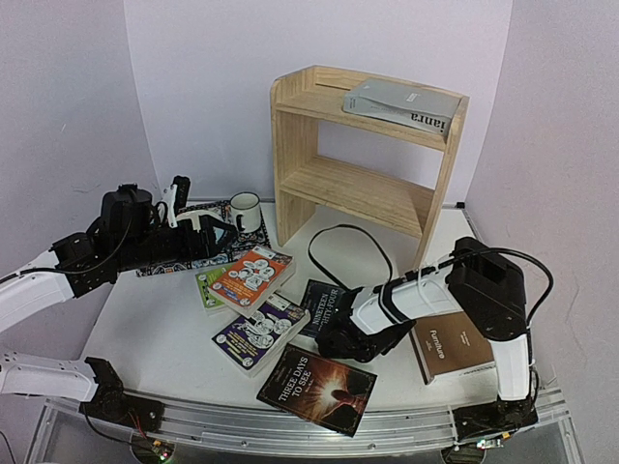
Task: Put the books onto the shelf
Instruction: Pick up the book from the center of the board.
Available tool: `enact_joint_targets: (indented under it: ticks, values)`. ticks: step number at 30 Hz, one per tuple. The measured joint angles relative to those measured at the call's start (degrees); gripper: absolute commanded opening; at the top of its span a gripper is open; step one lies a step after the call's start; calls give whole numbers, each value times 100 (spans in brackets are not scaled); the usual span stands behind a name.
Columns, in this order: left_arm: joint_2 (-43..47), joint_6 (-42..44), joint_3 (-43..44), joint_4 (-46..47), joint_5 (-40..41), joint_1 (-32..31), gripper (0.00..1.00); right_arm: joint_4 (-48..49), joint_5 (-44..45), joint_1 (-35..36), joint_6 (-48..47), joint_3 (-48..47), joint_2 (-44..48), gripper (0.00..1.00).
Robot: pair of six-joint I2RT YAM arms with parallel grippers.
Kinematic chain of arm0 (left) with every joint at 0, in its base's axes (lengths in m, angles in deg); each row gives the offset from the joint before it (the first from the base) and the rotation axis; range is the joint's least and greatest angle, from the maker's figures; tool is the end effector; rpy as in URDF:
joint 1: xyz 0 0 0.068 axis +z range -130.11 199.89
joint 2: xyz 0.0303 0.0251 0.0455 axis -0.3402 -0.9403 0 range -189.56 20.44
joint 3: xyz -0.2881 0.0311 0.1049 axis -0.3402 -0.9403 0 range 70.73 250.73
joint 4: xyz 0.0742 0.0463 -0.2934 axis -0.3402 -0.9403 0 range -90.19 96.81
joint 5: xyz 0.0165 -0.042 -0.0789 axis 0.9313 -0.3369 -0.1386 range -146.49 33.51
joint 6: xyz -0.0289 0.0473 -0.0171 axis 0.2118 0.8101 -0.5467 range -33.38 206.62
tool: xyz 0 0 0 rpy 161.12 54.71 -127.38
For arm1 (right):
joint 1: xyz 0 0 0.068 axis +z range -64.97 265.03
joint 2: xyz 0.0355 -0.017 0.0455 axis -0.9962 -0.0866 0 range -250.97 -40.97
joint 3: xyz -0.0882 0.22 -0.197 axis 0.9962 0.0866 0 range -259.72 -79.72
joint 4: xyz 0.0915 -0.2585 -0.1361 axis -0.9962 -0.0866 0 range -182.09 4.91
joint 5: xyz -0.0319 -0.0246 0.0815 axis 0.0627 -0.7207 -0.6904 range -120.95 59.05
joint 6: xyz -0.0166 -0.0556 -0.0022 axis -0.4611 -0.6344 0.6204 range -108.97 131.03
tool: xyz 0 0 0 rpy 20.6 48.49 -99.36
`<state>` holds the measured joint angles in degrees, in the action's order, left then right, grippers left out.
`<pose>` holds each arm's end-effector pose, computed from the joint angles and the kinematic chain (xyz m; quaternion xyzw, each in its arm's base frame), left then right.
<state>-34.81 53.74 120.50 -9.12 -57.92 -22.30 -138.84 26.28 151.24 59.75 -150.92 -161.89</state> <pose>0.1867 -0.1706 0.3500 0.0739 0.8227 -0.3515 0.4406 0.1880 0.3396 0.0933 -0.1880 0.8531 -0.3426 0.3456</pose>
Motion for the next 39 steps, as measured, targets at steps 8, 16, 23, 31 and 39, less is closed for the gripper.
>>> enact_joint_targets:
  ticks: [8,16,23,31,39]
  values:
    - [-20,40,0,2,0,0,99,138,-186,-229,35,78,-223,45]
    - [-166,161,9,0,-9,0,99,144,-177,-532,72,83,-338,37]
    - [-184,254,15,0,-11,0,100,118,-61,-676,88,-47,-384,29]
    - [-184,374,87,1,3,0,100,11,30,-731,127,-86,-465,6]
    - [-184,456,87,-2,4,0,99,-174,70,-738,251,-130,-565,0]
